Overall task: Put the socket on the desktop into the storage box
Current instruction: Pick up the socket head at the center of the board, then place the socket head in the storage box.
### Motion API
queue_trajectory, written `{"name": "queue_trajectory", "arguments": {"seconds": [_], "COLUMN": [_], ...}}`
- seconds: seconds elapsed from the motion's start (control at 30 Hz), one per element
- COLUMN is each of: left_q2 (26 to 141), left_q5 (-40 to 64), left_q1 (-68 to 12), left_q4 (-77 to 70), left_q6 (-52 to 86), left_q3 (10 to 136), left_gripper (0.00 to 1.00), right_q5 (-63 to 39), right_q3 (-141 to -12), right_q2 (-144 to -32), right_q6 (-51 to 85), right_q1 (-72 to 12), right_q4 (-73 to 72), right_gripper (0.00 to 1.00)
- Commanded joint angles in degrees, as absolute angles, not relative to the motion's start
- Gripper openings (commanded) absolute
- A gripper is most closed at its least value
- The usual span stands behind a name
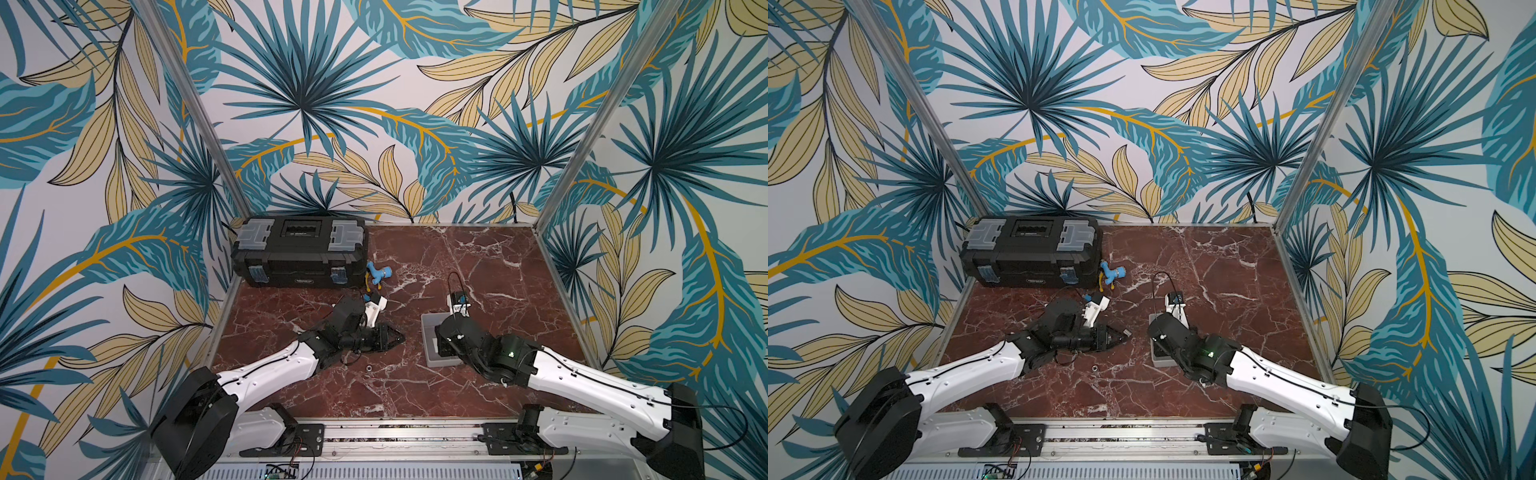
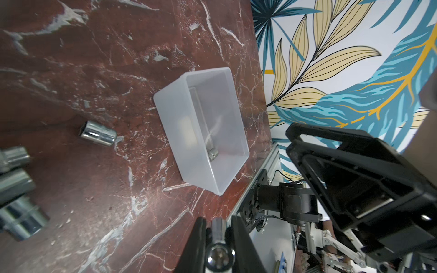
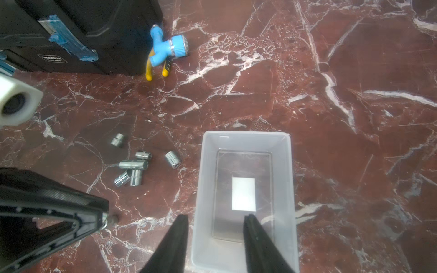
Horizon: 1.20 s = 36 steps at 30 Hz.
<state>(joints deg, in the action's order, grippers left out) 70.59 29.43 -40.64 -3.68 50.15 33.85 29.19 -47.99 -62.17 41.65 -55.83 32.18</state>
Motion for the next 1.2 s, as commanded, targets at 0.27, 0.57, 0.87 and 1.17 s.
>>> {"name": "queue_trajectory", "arguments": {"seconds": [0.27, 0.57, 0.87, 1.17], "left_q2": [68.3, 74.9, 81.1, 87.5], "left_q5": [18.3, 16.3, 14.0, 12.3], "left_q1": [-46.8, -51.9, -56.9, -57.7], "left_q4": [0.9, 1.7, 2.2, 5.2], "left_q6": [43.4, 41.9, 41.1, 40.0], "left_q3": [39.2, 46.6, 52.1, 59.0], "left_gripper": [0.0, 0.0, 0.0, 0.0], "right_q5": [31.3, 31.4, 23.5, 21.7], "right_q3": [-45.6, -43.3, -45.7, -47.3], "right_q2": [-57.1, -49.9, -52.2, -53.6], "right_q6": [47.9, 48.9, 47.4, 47.1], "right_q1": [-53.7, -51.1, -41.9, -40.4], "right_q4": [40.0, 44.8, 47.2, 47.2], "right_gripper": [0.44, 0.47, 0.54, 0.54]}}
